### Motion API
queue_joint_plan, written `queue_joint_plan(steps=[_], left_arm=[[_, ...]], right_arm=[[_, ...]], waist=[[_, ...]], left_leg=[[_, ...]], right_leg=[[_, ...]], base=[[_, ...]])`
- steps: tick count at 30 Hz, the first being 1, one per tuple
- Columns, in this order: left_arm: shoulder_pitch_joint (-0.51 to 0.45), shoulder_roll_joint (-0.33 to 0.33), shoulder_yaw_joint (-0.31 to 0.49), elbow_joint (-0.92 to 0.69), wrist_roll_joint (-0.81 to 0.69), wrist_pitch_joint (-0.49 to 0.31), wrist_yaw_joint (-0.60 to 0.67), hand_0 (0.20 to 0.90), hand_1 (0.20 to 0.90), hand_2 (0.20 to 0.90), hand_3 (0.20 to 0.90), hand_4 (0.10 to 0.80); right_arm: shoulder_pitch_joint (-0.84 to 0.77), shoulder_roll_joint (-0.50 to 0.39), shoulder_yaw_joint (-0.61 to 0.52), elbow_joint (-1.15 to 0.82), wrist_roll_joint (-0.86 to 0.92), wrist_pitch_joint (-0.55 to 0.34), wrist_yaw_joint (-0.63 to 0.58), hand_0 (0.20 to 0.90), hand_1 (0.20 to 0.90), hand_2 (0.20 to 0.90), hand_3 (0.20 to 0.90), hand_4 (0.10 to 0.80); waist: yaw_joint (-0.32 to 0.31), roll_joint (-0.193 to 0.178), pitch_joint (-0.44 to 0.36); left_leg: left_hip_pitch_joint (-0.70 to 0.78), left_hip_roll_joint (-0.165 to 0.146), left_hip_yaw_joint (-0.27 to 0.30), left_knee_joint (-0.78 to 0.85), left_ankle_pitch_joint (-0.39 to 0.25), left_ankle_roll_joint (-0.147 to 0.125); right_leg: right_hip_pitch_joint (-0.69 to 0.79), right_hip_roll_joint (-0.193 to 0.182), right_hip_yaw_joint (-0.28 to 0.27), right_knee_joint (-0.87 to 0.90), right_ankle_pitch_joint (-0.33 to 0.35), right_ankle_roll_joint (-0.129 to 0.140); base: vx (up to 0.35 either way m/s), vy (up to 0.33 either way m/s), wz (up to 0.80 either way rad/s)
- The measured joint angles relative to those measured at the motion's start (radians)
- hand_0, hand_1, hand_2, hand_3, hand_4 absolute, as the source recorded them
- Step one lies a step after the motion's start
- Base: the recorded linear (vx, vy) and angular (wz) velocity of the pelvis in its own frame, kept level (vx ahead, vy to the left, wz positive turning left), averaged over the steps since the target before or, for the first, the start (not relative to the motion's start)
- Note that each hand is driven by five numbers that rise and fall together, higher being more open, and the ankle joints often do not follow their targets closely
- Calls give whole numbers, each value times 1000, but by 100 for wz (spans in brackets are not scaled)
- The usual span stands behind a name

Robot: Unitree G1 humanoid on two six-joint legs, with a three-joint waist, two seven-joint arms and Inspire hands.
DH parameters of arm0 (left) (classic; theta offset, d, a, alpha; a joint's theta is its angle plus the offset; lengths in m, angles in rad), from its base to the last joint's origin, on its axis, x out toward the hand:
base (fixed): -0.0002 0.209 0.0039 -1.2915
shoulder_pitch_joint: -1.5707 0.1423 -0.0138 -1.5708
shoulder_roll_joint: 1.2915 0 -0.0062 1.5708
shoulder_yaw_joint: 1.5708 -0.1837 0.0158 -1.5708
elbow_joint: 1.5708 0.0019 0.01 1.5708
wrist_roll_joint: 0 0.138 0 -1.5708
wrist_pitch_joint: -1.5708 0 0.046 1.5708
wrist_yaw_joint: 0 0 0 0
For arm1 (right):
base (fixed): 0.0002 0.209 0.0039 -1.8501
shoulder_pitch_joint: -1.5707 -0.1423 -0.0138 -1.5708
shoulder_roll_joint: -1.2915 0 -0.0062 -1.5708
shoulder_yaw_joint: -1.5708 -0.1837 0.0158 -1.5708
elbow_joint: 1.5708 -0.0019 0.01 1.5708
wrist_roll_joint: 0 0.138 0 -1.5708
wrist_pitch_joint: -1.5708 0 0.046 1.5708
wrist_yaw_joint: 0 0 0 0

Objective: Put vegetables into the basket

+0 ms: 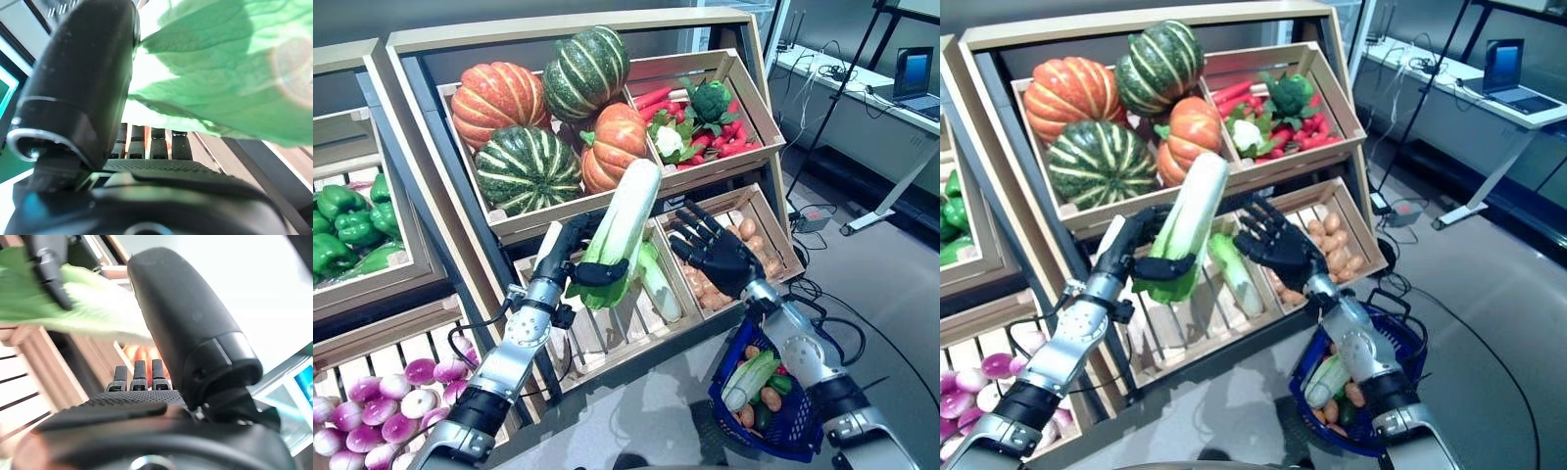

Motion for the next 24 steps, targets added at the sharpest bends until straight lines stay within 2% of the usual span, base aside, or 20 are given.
queue_joint_plan(steps=[5, 16, 24], left_arm=[[-19, -2, -20, 0, -3, 0, -13, 300, 300, 300, 300, 400], [-37, -1, -23, 0, -23, 0, -29, 300, 300, 300, 300, 400], [-61, 0, -53, 0, 19, 0, 19, 300, 300, 300, 300, 400]], right_arm=[[-32, -9, 0, 0, 0, -4, -4, 900, 900, 900, 900, 800], [-45, -23, 0, 4, 3, -5, -7, 900, 900, 900, 900, 800], [-49, -23, 1, 13, 43, -16, -45, 900, 900, 900, 900, 800]], waist=[[12, -1, 0], [15, -4, -2], [14, -7, -4]], left_leg=[[0, -1, -24, -2, 0, 0], [-1, -1, -25, -2, 1, -1], [-5, -1, -27, -2, 3, 0]], right_leg=[[8, 0, -4, 0, 0, 0], [8, 0, -2, 0, 0, 0], [8, 0, -3, 0, 0, 0]], base=[[0, 10, 6], [1, 9, 0], [-2, 2, 0]])
